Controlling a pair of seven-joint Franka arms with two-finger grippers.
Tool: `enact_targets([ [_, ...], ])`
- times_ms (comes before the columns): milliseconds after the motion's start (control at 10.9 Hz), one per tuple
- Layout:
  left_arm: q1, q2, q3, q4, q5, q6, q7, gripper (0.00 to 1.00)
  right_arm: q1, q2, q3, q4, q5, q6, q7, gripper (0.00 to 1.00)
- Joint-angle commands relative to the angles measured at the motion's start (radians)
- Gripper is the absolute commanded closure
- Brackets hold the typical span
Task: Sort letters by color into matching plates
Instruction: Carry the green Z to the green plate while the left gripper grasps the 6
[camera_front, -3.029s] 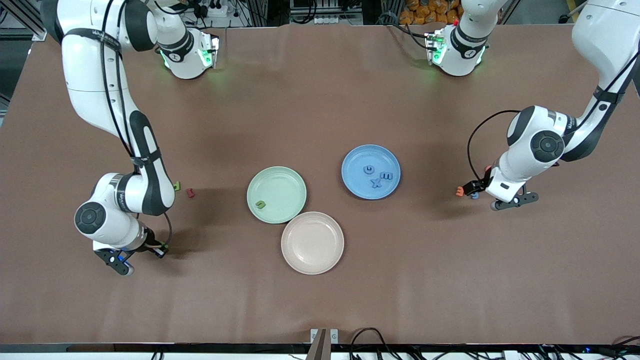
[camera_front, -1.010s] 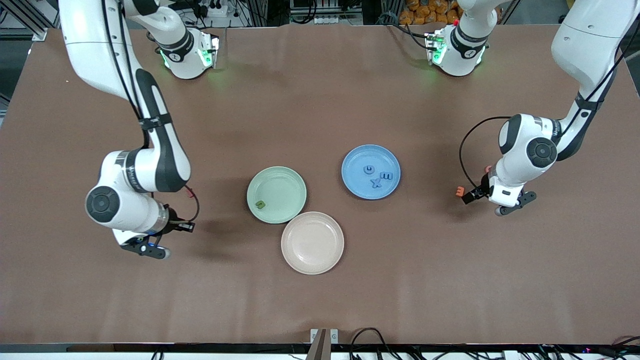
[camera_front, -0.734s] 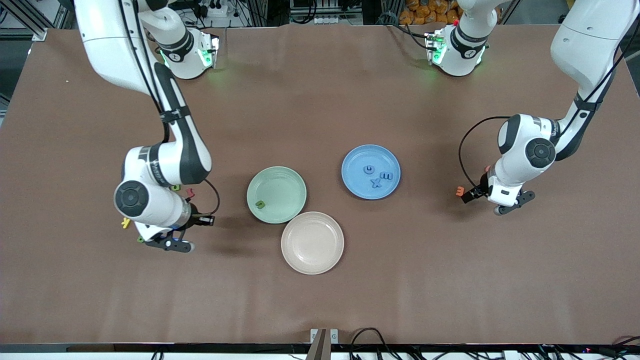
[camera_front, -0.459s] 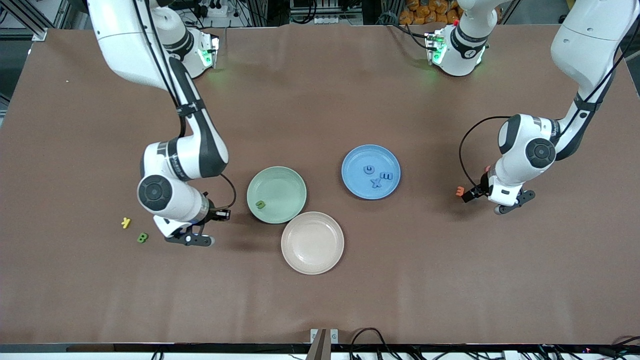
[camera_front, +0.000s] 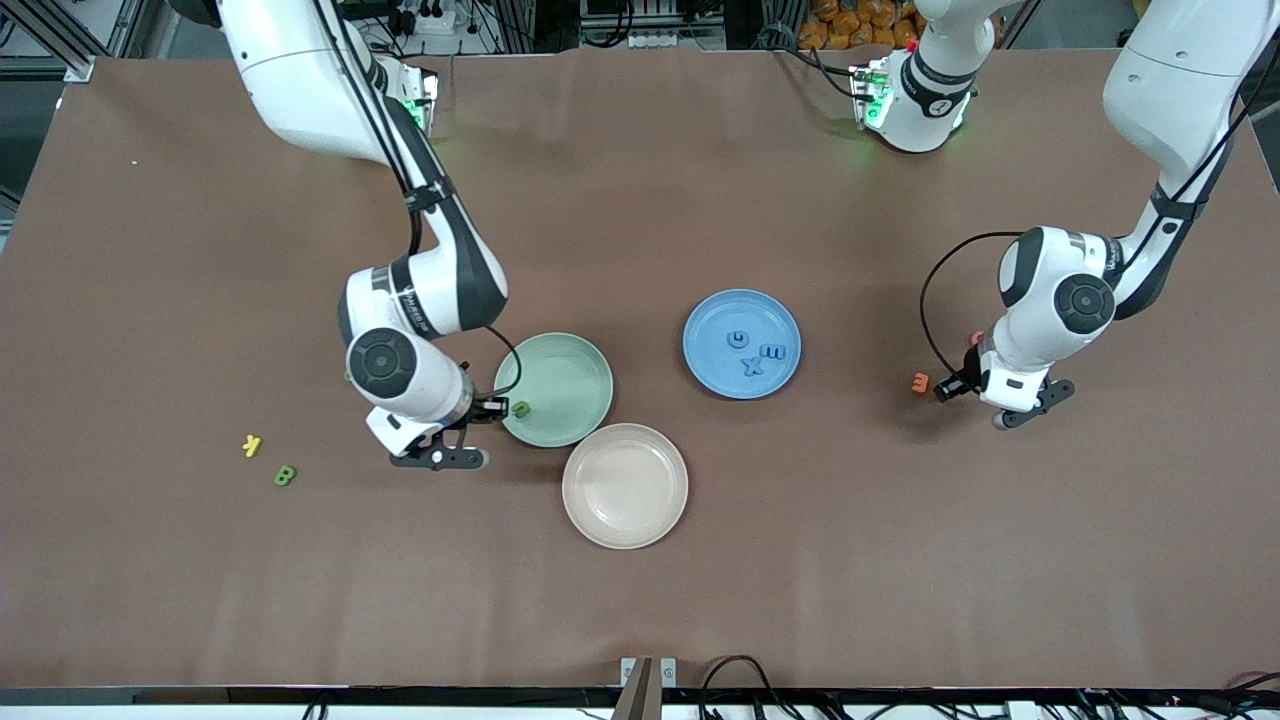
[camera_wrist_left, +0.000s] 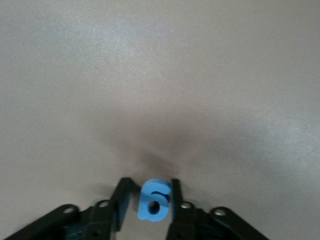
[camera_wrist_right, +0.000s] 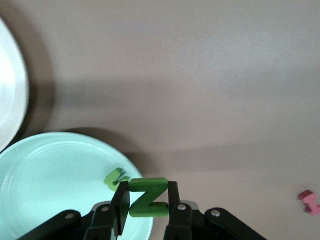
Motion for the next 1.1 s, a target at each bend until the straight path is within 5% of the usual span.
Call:
enact_targets([
  [0,-0.012,0.002,0.015,-0.016,0.015,0.014,-0.037,1.0,0.053,0.008,-0.005,-0.016,0.008,0.006,0.017,0.68],
  [551,-0.03,-0.018,0.013,0.0,0.02,0.001,-0.012,1.0,0.113,0.022,-0.002,-0.017,0.008,0.003,0.071,0.63],
  [642,-0.042,-0.028,0.013,0.01,0.02,-0.012,-0.006,1.0,0.115,0.022,-0.001,-0.019,0.006,0.001,0.135,0.25],
  [734,-0.059,-0.036,0.012,0.03,0.02,-0.049,-0.006,1.0,0.115,0.022,0.009,-0.02,0.005,0.001,0.166,0.0],
  [1010,-0.09,-0.055,0.004,0.087,0.022,-0.143,-0.004,1.0,0.104,0.019,0.009,-0.019,0.005,0.001,0.16,0.0],
])
